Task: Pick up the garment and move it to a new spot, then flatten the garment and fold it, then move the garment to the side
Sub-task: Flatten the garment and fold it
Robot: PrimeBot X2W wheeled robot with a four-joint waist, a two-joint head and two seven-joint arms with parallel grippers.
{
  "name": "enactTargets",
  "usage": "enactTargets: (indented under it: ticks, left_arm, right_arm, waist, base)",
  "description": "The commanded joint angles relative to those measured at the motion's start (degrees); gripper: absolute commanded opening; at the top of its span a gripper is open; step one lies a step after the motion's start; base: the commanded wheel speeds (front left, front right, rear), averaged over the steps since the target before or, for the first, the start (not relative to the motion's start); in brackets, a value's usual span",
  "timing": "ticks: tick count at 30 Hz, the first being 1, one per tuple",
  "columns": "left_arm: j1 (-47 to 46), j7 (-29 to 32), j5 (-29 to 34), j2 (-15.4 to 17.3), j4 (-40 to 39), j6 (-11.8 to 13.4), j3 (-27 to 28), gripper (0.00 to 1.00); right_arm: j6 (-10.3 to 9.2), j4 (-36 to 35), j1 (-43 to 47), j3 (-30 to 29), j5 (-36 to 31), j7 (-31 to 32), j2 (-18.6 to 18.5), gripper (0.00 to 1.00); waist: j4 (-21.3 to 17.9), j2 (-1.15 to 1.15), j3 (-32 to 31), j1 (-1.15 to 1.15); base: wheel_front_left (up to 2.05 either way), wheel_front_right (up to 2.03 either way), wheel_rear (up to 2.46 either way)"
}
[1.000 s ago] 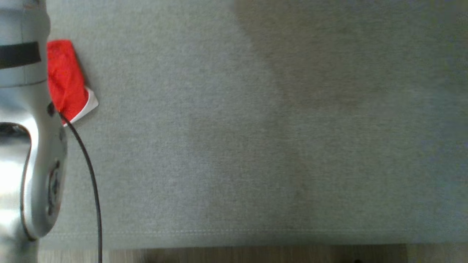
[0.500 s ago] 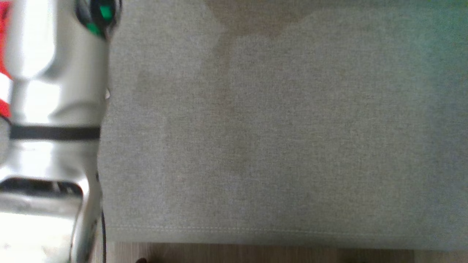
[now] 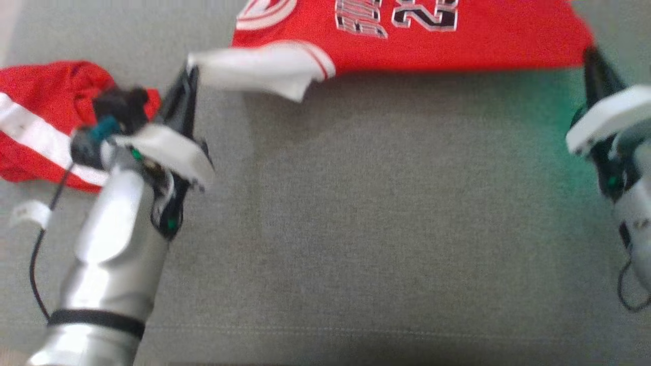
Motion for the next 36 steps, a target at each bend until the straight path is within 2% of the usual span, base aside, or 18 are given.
enactTargets:
  ticks: [1, 3, 5, 8, 11, 18, 24, 28, 36]
  left_arm:
    - [-0.47, -0.29, -0.88, 2.9, -1.35, -0.12, 0.22, 0.0]
    - [1.86, 0.48, -2.65, 3.5, -1.51, -0.14, -4.28, 0.0]
    - [4.21, 2.57, -6.66, 4.71, -3.57, -0.15, -11.23, 0.0]
    - [6.75, 6.02, -13.29, 8.51, -7.35, -0.16, -18.62, 0.0]
    - [8.52, 8.31, -19.5, 12.35, -11.54, -0.16, -23.59, 0.0]
    - [11.46, 11.3, -31.13, 19.48, -19.45, -0.17, -28.64, 0.0]
    - [13.74, 14.19, -38.2, 24.88, -25.67, -0.17, -31.99, 0.0]
    - [15.25, 15.67, -41.33, 28.04, -29.51, -0.17, -34.12, 0.0]
    - [17.55, 18.38, -46.64, 32.64, -35.85, -0.17, -37.37, 0.0]
  right_arm:
    - [-0.04, -1.8, 1.15, 1.66, 0.5, 0.02, -1.01, 0.0]
    - [-0.04, -1.87, 3.15, 4.14, 0.25, -0.15, -1.81, 0.0]
    - [-0.04, -1.68, 4.83, 6.39, -0.08, -0.46, -2.45, 0.0]
    - [-0.04, -1.37, 6.76, 8.52, 0.56, -0.89, -3.01, 0.0]
    - [-0.04, -1.07, 8.17, 10.45, 1.15, -1.13, -3.78, 0.0]
    - [-0.04, 0.26, 10.59, 15.39, 0.92, -0.72, -6.18, 0.0]
    - [-0.04, 0.3, 12.85, 18.67, 3.36, 2.71, -7.8, 0.0]
    - [-0.04, -1.73, 14.66, 21.48, 5.79, 6.28, -9.49, 0.0]
    - [-0.04, -8.83, 17.81, 26.81, 12.07, 13.69, -15.17, 0.0]
  waist:
    - [0.12, 0.0, -3.3, 0.0]
    - [0.18, 0.0, -5.04, 0.0]
    - [0.27, 0.0, -6.67, 0.0]
    - [0.54, 0.0, -8.84, 0.0]
    - [0.83, 0.0, -10.62, 0.0]
    - [1.15, 0.0, -13.6, 0.0]
    - [1.26, 0.0, -15.46, 0.0]
    - [1.28, 0.0, -16.51, 0.0]
    - [0.87, 0.0, -18.0, 0.0]
  base:
    - [0.0, 0.0, 0.0]
    - [0.0, 0.0, 0.0]
    - [0.0, 0.0, 0.0]
    - [0.0, 0.0, 0.0]
    - [0.0, 0.0, 0.0]
    - [0.0, 0.0, 0.0]
    - [0.0, 0.0, 0.0]
    - [0.0, 0.0, 0.0]
    - [0.0, 0.0, 0.0]
